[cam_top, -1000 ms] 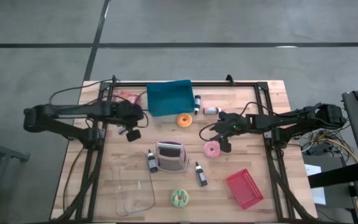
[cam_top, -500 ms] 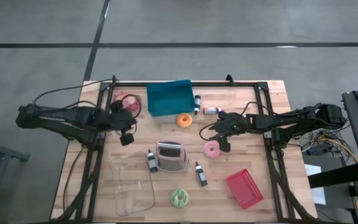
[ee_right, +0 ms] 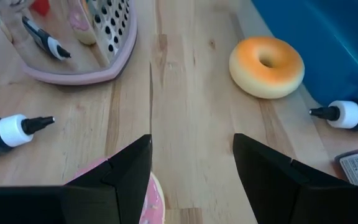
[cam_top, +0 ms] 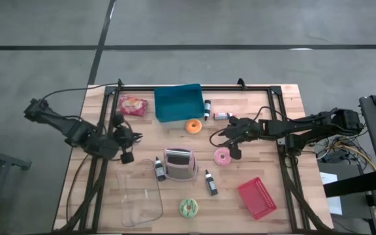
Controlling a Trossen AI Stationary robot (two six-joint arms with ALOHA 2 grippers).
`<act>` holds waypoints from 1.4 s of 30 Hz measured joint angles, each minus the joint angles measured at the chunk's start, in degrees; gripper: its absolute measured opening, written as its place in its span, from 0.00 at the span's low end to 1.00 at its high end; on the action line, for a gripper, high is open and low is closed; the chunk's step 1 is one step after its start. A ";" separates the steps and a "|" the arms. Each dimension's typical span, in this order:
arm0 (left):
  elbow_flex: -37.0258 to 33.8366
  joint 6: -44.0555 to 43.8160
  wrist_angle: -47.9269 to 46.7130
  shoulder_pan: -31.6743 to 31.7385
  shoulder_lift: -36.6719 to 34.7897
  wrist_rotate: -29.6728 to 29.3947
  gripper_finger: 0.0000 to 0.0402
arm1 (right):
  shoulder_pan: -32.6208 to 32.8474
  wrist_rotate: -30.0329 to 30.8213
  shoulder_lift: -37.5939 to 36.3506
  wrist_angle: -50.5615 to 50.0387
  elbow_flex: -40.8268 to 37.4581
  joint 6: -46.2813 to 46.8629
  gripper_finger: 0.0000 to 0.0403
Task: Pick & Place Food Item
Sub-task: Put the left pink food coloring bottle into the transparent bin
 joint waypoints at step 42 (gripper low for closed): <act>-29.50 14.74 59.83 -15.01 -5.81 24.05 0.02 | 0.02 -1.53 0.00 2.49 0.00 2.17 0.54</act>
